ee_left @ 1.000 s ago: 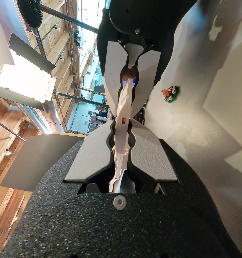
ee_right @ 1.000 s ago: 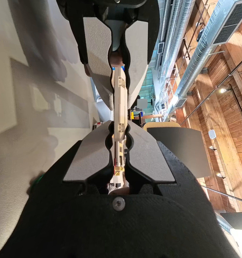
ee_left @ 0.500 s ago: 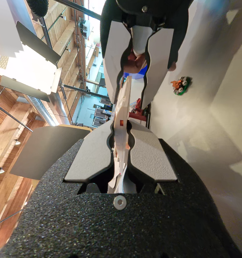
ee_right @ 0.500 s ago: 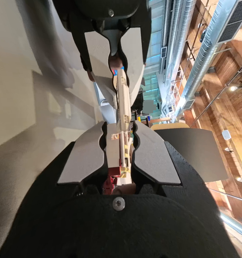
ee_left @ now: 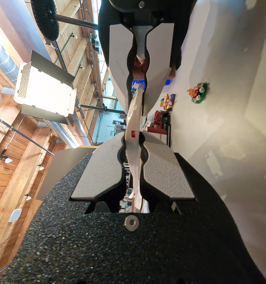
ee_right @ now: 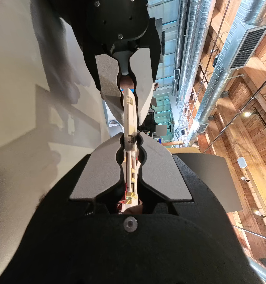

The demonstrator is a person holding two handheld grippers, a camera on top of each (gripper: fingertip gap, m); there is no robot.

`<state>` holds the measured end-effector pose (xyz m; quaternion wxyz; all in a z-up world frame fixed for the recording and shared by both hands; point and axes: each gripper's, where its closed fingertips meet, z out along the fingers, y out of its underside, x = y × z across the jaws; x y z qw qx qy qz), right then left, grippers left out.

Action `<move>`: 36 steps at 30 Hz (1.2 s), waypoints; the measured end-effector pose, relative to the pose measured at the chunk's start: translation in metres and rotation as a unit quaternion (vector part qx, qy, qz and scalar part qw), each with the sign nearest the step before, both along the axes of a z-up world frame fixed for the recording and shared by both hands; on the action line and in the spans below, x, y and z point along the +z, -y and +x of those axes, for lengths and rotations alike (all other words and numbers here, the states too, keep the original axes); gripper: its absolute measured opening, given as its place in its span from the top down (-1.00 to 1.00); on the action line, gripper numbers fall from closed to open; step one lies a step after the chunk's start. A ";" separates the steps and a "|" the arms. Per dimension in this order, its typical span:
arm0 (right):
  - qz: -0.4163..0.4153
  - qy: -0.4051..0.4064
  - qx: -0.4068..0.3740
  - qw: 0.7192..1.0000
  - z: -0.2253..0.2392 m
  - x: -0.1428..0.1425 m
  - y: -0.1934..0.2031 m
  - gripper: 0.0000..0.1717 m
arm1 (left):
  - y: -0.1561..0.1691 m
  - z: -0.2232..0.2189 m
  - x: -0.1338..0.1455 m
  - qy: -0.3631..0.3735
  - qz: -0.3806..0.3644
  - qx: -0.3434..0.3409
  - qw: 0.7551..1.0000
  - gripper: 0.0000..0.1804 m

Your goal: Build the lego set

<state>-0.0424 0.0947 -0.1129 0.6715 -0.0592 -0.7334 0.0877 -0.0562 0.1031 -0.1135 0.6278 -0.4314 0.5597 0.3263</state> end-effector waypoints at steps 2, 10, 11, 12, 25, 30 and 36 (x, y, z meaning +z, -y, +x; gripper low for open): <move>-0.002 0.004 0.000 1.000 0.000 0.000 0.000 0.84 | 0.000 0.000 -0.001 -0.003 -0.001 0.002 1.000 0.84; 0.001 -0.006 -0.015 1.000 -0.001 0.000 -0.004 0.78 | -0.004 -0.001 -0.004 -0.016 -0.008 0.013 1.000 0.83; -0.006 -0.001 -0.015 1.000 -0.001 -0.001 -0.005 0.71 | -0.004 -0.002 -0.006 -0.023 -0.010 0.015 1.000 0.83; -0.011 0.009 -0.016 1.000 -0.001 -0.004 -0.005 0.67 | -0.004 -0.002 -0.007 -0.029 -0.010 0.017 0.999 0.83; 0.027 0.028 -0.050 0.998 -0.009 -0.019 -0.017 0.66 | 0.002 0.008 -0.008 -0.041 -0.016 -0.006 0.999 0.84; 0.041 0.012 -0.050 0.998 -0.010 -0.016 -0.016 0.80 | 0.003 0.011 -0.010 -0.044 -0.021 -0.010 0.999 0.84; 0.057 0.011 -0.051 0.997 -0.010 -0.012 -0.017 0.83 | 0.003 0.011 -0.006 -0.049 -0.010 -0.005 0.999 0.84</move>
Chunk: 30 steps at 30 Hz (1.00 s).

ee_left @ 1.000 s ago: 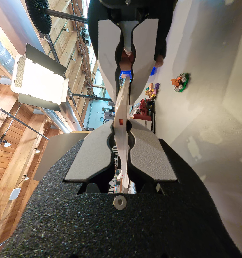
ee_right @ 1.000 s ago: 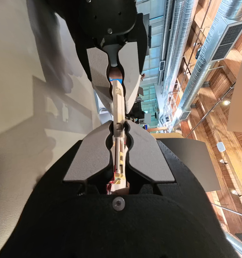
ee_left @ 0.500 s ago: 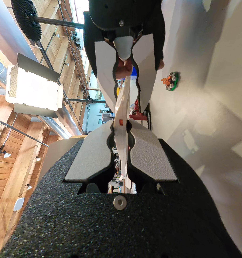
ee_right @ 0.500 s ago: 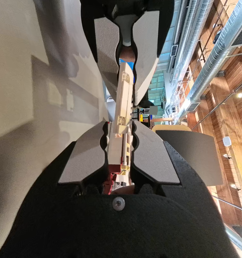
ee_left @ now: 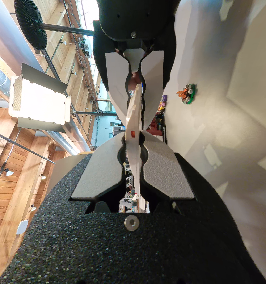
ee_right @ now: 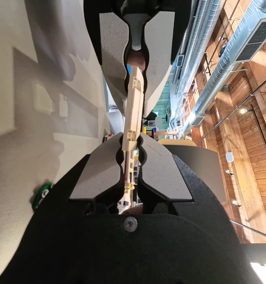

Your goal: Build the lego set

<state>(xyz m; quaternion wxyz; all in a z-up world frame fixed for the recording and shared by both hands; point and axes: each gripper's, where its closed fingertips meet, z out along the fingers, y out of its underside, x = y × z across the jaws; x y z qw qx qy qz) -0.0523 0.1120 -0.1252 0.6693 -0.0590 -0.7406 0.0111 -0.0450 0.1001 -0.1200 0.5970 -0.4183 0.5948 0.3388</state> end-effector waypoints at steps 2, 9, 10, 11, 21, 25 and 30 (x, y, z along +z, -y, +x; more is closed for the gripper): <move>0.004 0.004 -0.002 1.000 0.000 -0.001 0.000 0.83 | 0.000 0.000 -0.001 -0.003 -0.001 0.000 1.000 0.84; 0.006 0.010 -0.007 1.000 -0.001 -0.002 -0.001 0.83 | 0.000 -0.001 -0.002 -0.005 -0.003 0.002 1.000 0.84; 0.004 0.009 -0.007 1.000 -0.001 -0.002 -0.001 0.83 | 0.000 -0.001 -0.002 -0.003 -0.004 0.001 1.000 0.84; 0.002 0.010 -0.007 1.000 -0.001 -0.002 -0.001 0.83 | 0.000 -0.001 -0.002 -0.001 -0.006 0.001 1.000 0.84; 0.035 -0.022 -0.055 0.998 -0.005 0.003 -0.013 0.84 | -0.013 -0.015 -0.001 0.055 -0.020 0.045 0.997 0.72; 0.046 -0.023 -0.063 0.997 -0.005 0.004 -0.015 0.84 | -0.013 -0.016 0.000 0.064 -0.046 0.053 0.996 0.67; 0.052 -0.027 -0.065 0.996 -0.005 0.006 -0.014 0.84 | -0.010 -0.016 0.000 0.038 -0.047 0.051 0.997 0.71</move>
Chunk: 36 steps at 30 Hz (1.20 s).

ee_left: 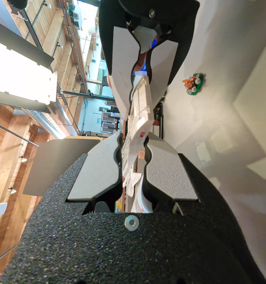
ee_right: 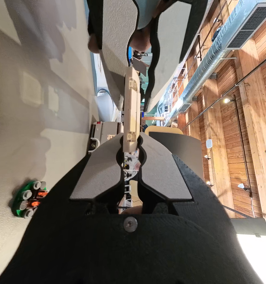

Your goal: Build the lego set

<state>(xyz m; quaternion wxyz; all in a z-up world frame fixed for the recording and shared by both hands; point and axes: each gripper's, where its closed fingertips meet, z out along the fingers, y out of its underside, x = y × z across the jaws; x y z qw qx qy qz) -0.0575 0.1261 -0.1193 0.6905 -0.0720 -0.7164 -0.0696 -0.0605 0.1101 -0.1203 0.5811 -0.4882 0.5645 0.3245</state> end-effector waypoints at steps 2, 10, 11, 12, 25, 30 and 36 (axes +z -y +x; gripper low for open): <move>0.006 0.000 -0.001 1.000 0.000 0.000 0.000 0.84 | 0.001 0.002 -0.003 -0.013 0.001 -0.006 1.000 0.77; -0.004 -0.002 0.002 1.000 0.001 0.001 0.001 0.84 | 0.001 0.005 0.000 -0.024 0.021 -0.017 0.999 0.82; -0.005 -0.003 0.004 1.000 0.001 0.002 0.002 0.84 | 0.002 0.005 0.001 -0.023 0.022 -0.020 0.999 0.82; -0.007 -0.003 0.005 1.000 0.001 0.002 0.002 0.84 | 0.003 0.005 0.002 -0.025 0.025 -0.021 0.999 0.82; -0.018 0.001 -0.004 1.000 0.000 0.001 -0.003 0.84 | -0.002 0.004 -0.002 0.015 0.006 -0.016 1.000 0.80; -0.017 0.006 -0.013 1.000 0.000 -0.002 -0.006 0.84 | 0.006 0.008 0.000 0.012 0.006 -0.044 0.999 0.71; -0.015 0.006 -0.006 1.000 -0.001 -0.001 -0.002 0.84 | 0.007 0.014 -0.005 -0.016 0.017 -0.053 0.998 0.82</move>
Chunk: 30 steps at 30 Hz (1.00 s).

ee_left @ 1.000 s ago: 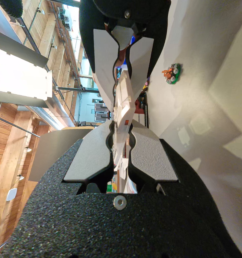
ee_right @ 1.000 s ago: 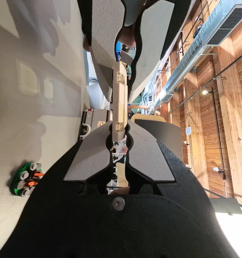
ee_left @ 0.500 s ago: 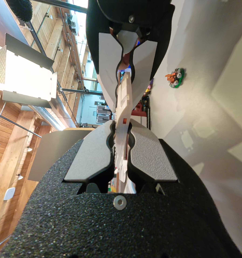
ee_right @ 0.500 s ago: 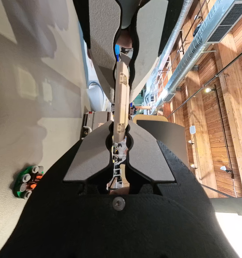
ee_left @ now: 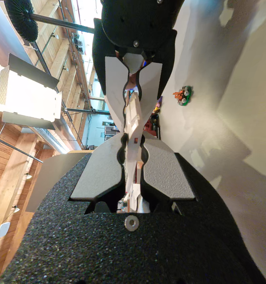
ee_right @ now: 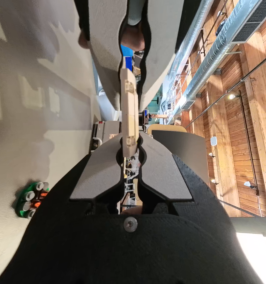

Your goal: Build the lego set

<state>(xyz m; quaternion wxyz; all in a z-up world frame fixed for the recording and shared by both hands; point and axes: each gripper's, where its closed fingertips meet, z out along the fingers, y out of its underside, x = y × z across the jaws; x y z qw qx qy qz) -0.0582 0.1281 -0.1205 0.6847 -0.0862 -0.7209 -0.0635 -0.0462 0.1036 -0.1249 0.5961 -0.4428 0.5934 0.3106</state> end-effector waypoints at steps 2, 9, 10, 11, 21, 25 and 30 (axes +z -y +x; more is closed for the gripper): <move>-0.001 0.002 0.001 1.000 0.000 -0.001 0.000 0.84 | 0.000 0.000 0.000 -0.001 -0.002 0.001 1.000 0.82; -0.009 0.001 0.006 1.000 0.000 0.000 0.002 0.84 | 0.001 0.001 0.004 -0.002 0.002 -0.006 1.000 0.84; -0.010 0.001 0.007 1.000 0.001 0.000 0.003 0.84 | 0.001 0.001 0.004 -0.001 0.002 -0.006 1.000 0.84; -0.010 0.001 0.007 1.000 0.001 0.001 0.003 0.84 | 0.001 0.001 0.004 -0.003 0.003 -0.006 1.000 0.84; -0.017 -0.003 0.006 1.000 0.001 0.000 0.001 0.83 | -0.001 0.002 0.004 0.005 -0.004 0.001 1.000 0.84; -0.013 -0.022 0.009 1.000 0.001 0.003 0.000 0.78 | -0.007 -0.007 0.004 0.010 0.000 0.026 1.000 0.84; -0.034 -0.019 0.054 0.998 0.005 0.003 0.016 0.65 | -0.011 -0.016 0.003 0.009 -0.003 0.044 0.999 0.84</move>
